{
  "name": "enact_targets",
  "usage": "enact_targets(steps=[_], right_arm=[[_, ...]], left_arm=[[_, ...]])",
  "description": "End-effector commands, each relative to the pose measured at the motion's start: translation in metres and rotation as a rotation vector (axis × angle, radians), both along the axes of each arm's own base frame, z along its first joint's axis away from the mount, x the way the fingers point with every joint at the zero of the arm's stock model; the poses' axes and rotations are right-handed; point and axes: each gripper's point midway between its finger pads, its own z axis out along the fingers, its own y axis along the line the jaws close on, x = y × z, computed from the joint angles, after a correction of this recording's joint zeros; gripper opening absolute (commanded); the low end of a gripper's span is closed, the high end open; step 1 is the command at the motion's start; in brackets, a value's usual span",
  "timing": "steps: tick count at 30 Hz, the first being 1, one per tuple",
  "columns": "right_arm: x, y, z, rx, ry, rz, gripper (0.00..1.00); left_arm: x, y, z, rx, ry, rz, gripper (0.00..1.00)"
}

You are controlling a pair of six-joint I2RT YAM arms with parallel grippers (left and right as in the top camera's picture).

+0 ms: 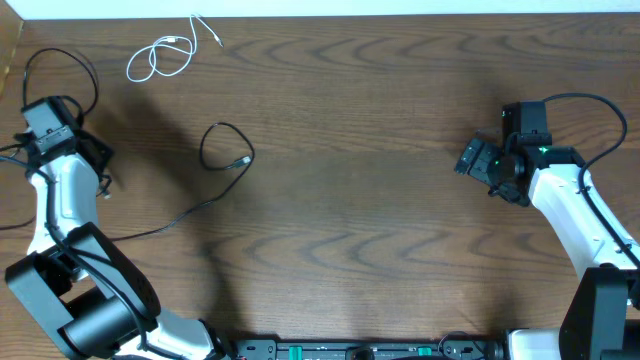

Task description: Untangle cables

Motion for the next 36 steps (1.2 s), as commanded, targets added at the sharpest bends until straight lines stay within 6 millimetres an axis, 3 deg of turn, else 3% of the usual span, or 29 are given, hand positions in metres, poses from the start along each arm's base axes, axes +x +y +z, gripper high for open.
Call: enact_targets(steps=[1, 11, 13, 19, 24, 28, 31, 36], right_arm=[[-0.001, -0.003, -0.002, -0.013, 0.007, 0.000, 0.99], [-0.001, -0.003, -0.002, -0.013, 0.007, 0.000, 0.99], [-0.001, -0.003, -0.002, -0.013, 0.007, 0.000, 0.99], [-0.001, -0.003, -0.002, -0.013, 0.007, 0.000, 0.99], [-0.001, -0.003, -0.002, -0.013, 0.007, 0.000, 0.99], [-0.001, -0.003, -0.002, -0.013, 0.007, 0.000, 0.99], [-0.001, -0.003, -0.002, -0.013, 0.007, 0.000, 0.99], [-0.001, -0.003, -0.002, -0.013, 0.007, 0.000, 0.99]], left_arm=[[-0.030, 0.036, 0.011, 0.146, 0.093, 0.114, 0.08], [-0.014, 0.031, 0.009, 0.080, 0.010, 0.043, 0.08], [-0.011, 0.024, 0.006, 0.045, 0.006, 0.019, 0.13], [0.015, -0.024, -0.008, -0.201, -0.110, -0.152, 0.08], [0.029, -0.048, -0.007, -0.281, -0.156, -0.229, 0.08], [0.033, -0.067, -0.010, -0.300, -0.130, -0.268, 0.15], [0.037, -0.086, -0.015, -0.312, -0.110, -0.308, 0.48], [0.051, -0.121, -0.026, -0.328, -0.075, -0.391, 0.51]])
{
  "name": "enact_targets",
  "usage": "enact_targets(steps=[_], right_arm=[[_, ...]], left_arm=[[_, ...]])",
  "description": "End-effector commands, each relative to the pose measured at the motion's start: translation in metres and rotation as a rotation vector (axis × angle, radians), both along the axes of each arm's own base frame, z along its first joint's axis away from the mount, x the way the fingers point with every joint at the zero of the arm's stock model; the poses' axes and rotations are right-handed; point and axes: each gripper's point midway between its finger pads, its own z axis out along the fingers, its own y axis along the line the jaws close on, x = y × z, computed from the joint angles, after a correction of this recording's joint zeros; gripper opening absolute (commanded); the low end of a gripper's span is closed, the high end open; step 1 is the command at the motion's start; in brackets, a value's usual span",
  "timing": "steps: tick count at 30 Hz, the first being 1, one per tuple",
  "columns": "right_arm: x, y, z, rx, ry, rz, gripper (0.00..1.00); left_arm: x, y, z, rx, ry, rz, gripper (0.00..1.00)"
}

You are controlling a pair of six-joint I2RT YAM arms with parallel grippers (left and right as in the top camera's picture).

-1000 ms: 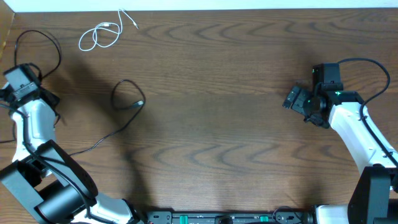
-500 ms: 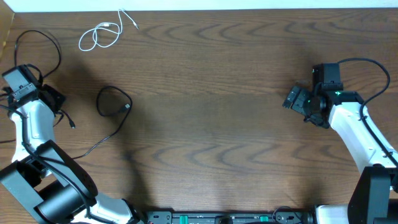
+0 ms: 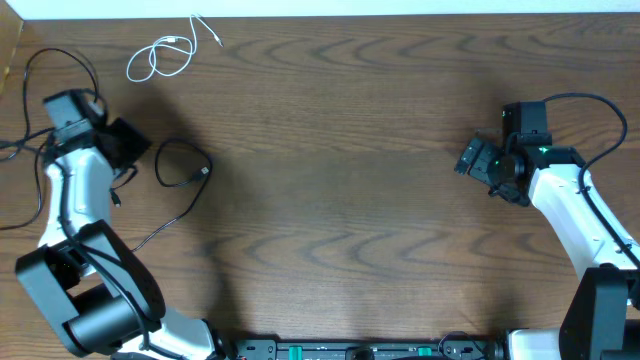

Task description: Untangle cables

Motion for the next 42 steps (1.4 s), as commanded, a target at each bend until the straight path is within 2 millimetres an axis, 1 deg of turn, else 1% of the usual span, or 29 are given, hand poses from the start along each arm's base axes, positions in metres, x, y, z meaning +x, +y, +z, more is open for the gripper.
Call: enact_targets(steps=[1, 3, 8, 11, 16, 18, 19, 20, 21, 24, 27, 32, 36, 39, 42], right_arm=[[0.000, -0.003, -0.002, -0.013, 0.007, 0.000, 0.99], [0.000, -0.003, -0.002, -0.013, 0.007, 0.000, 0.99], [0.000, -0.003, -0.002, -0.013, 0.007, 0.000, 0.99], [0.000, -0.003, -0.002, -0.013, 0.007, 0.000, 0.99], [0.000, -0.002, -0.002, -0.013, 0.007, 0.001, 0.99], [0.000, -0.002, -0.002, -0.013, 0.007, 0.001, 0.99], [0.000, -0.003, -0.002, -0.013, 0.007, 0.000, 0.99], [0.000, -0.003, -0.002, -0.013, 0.007, -0.001, 0.99], [0.000, -0.003, -0.002, -0.013, 0.006, 0.000, 0.99], [0.000, -0.003, -0.002, -0.013, 0.007, 0.000, 0.99], [0.000, -0.003, -0.002, -0.013, 0.007, 0.000, 0.99], [0.000, -0.003, -0.002, -0.013, 0.007, 0.000, 0.99], [0.000, -0.003, -0.002, -0.013, 0.007, 0.000, 0.99], [0.000, -0.003, -0.002, -0.013, 0.007, 0.000, 0.99], [0.000, -0.003, -0.002, -0.013, 0.007, 0.000, 0.99]], left_arm=[[0.003, -0.027, -0.020, -0.017, 0.048, -0.065, 0.51], [0.002, -0.030, -0.035, 0.033, 0.109, -0.065, 0.51], [-0.007, -0.025, -0.068, 0.104, 0.230, -0.047, 0.51], [-0.014, -0.019, -0.083, 0.127, 0.282, -0.033, 0.52], [-0.023, -0.010, -0.099, 0.173, 0.347, -0.023, 0.51], [-0.024, -0.010, -0.104, 0.180, 0.367, -0.046, 0.41], [-0.025, -0.009, -0.108, 0.185, 0.377, -0.052, 0.33], [-0.027, -0.008, -0.112, 0.189, 0.391, -0.050, 0.23], [-0.029, -0.008, -0.115, 0.193, 0.400, -0.049, 0.09], [-0.030, -0.003, -0.122, 0.212, 0.415, -0.039, 0.08], [-0.025, 0.002, -0.122, 0.214, 0.391, -0.018, 0.07], [-0.014, 0.023, -0.110, 0.196, 0.319, 0.113, 0.08], [-0.007, 0.046, -0.093, 0.203, 0.278, 0.164, 0.07], [-0.002, 0.063, -0.075, 0.208, 0.242, 0.200, 0.07], [-0.003, 0.074, -0.061, 0.214, 0.220, 0.228, 0.07]])
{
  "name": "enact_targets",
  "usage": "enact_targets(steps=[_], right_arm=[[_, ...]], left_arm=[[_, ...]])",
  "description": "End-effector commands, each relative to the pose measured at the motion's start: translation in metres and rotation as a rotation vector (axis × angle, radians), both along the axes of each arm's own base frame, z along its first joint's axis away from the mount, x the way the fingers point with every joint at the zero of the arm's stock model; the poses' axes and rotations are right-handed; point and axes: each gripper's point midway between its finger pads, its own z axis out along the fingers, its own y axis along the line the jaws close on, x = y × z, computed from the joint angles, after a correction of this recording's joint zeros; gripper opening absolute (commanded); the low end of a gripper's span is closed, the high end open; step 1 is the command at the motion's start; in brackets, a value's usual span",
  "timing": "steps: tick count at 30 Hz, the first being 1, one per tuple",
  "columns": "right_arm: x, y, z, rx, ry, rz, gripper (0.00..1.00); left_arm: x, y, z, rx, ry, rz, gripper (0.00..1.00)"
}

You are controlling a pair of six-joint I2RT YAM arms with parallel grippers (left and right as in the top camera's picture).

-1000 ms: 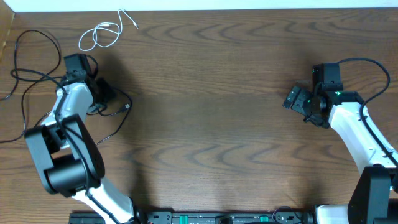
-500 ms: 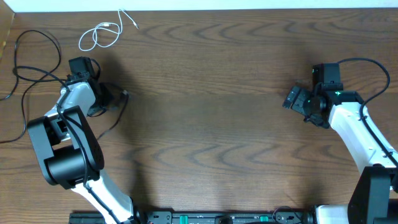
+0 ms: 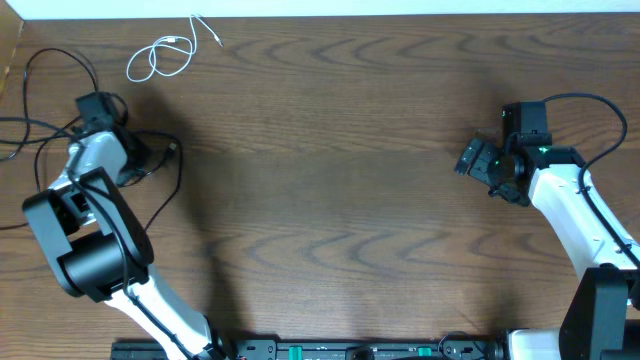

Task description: Untangle cables

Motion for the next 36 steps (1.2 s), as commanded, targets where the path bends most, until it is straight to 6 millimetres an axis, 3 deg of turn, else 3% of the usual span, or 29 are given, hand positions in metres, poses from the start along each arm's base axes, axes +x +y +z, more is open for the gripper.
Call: enact_targets(steps=[1, 10, 13, 18, 27, 30, 36], right_arm=[[0.000, -0.003, -0.002, -0.013, 0.007, 0.000, 0.99], [0.000, -0.003, -0.002, -0.013, 0.007, 0.000, 0.99], [0.000, -0.003, -0.002, -0.013, 0.007, 0.000, 0.99], [0.000, -0.003, -0.002, -0.013, 0.007, 0.000, 0.99], [0.000, -0.003, -0.002, -0.013, 0.007, 0.000, 0.99], [0.000, -0.003, -0.002, -0.013, 0.007, 0.000, 0.99], [0.000, -0.003, -0.002, -0.013, 0.007, 0.000, 0.99]], left_arm=[[0.005, 0.020, 0.022, 0.031, -0.046, 0.050, 0.08], [-0.018, 0.037, 0.022, 0.013, -0.015, 0.116, 0.08], [-0.023, 0.041, 0.021, 0.010, -0.010, 0.129, 0.42], [-0.030, 0.046, 0.020, 0.000, -0.001, 0.140, 0.60], [-0.032, 0.030, 0.002, -0.096, 0.021, 0.112, 0.50], [-0.033, 0.029, -0.003, -0.100, 0.031, 0.113, 0.39], [-0.034, 0.029, -0.005, -0.100, 0.035, 0.113, 0.38]])
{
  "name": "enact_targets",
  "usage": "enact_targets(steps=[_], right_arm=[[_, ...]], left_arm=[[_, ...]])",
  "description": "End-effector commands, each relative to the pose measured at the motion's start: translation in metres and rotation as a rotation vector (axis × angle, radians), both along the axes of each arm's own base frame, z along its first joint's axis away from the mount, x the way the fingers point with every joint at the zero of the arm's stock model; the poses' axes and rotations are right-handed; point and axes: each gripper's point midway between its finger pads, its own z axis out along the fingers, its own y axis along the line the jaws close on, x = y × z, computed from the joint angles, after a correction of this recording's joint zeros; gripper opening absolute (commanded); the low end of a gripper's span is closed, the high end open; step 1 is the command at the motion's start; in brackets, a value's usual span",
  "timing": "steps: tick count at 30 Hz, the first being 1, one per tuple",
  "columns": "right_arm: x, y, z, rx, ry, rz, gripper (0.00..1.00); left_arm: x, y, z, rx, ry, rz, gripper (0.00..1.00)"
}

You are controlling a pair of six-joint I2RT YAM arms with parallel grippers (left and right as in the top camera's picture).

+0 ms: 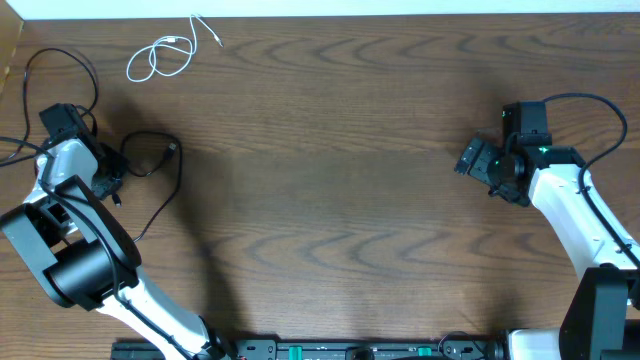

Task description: Untangle cables

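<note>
A thin black cable [170, 185] lies at the left of the wooden table [330, 200]. Its plug end [172, 148] sits at the top of a small arch, and a long strand trails down toward the front left. My left gripper [108, 174] is at the arch's left foot, where the cable runs between its fingers; it looks shut on it. A white cable [160, 58] lies coiled at the far left, apart from the black one. My right gripper [468, 158] hovers at the right side, far from both cables, open and holding nothing.
The left arm's own black leads [60, 60] loop near the table's left edge, close to the gripper. The right arm's lead [600, 105] arcs at the right edge.
My left gripper has moved back to the left, and the cable section at it has followed, forming a small arch. The plug end has stayed put. The right arm has not moved.
The black cable first lay in a round loop near the table's middle left, with my left gripper far to its left. The loop was then nearer the gripper, then flattened against it. Now the gripper sits further left with the cable arched beside it.
</note>
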Motion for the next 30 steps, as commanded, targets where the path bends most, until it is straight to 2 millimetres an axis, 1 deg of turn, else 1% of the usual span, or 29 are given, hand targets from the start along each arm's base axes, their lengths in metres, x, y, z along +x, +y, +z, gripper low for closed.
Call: enact_targets(steps=[1, 6, 10, 12, 13, 14, 15, 18, 23, 26, 28, 30], right_arm=[[0.000, -0.003, -0.002, -0.013, 0.007, 0.000, 0.99], [0.000, -0.003, -0.002, -0.013, 0.007, 0.000, 0.99], [0.000, -0.003, -0.002, -0.013, 0.007, 0.000, 0.99], [0.000, -0.003, -0.002, -0.013, 0.007, 0.000, 0.99], [0.000, -0.003, -0.002, -0.013, 0.007, 0.000, 0.99], [0.000, -0.003, -0.002, -0.013, 0.007, 0.000, 0.99], [0.000, -0.003, -0.002, -0.013, 0.007, 0.000, 0.99], [0.000, -0.003, -0.002, -0.013, 0.007, 0.000, 0.99], [0.000, -0.003, -0.002, -0.013, 0.007, 0.000, 0.99], [0.000, -0.003, -0.002, -0.013, 0.007, 0.000, 0.99], [0.000, -0.003, -0.002, -0.013, 0.007, 0.000, 0.99], [0.000, -0.003, -0.002, -0.013, 0.007, 0.000, 0.99]], left_arm=[[0.000, 0.001, -0.006, -0.012, 0.009, 0.003, 0.38], [-0.004, 0.004, -0.009, -0.008, 0.024, -0.001, 0.38], [-0.011, 0.006, -0.020, -0.026, 0.051, 0.009, 0.36], [-0.013, 0.006, -0.025, -0.030, 0.065, -0.001, 0.28], [-0.014, 0.006, -0.026, -0.031, 0.071, -0.009, 0.22], [-0.014, 0.006, -0.028, -0.033, 0.074, -0.009, 0.11], [-0.014, 0.006, -0.028, -0.033, 0.074, -0.009, 0.08], [-0.011, 0.005, -0.028, -0.038, 0.058, -0.013, 0.08], [0.006, -0.010, -0.027, -0.127, -0.026, -0.054, 0.07], [0.022, -0.024, -0.023, -0.187, -0.099, -0.155, 0.07], [0.028, -0.027, -0.021, -0.200, -0.129, -0.178, 0.08], [0.031, -0.025, -0.016, -0.189, -0.145, -0.180, 0.07]])
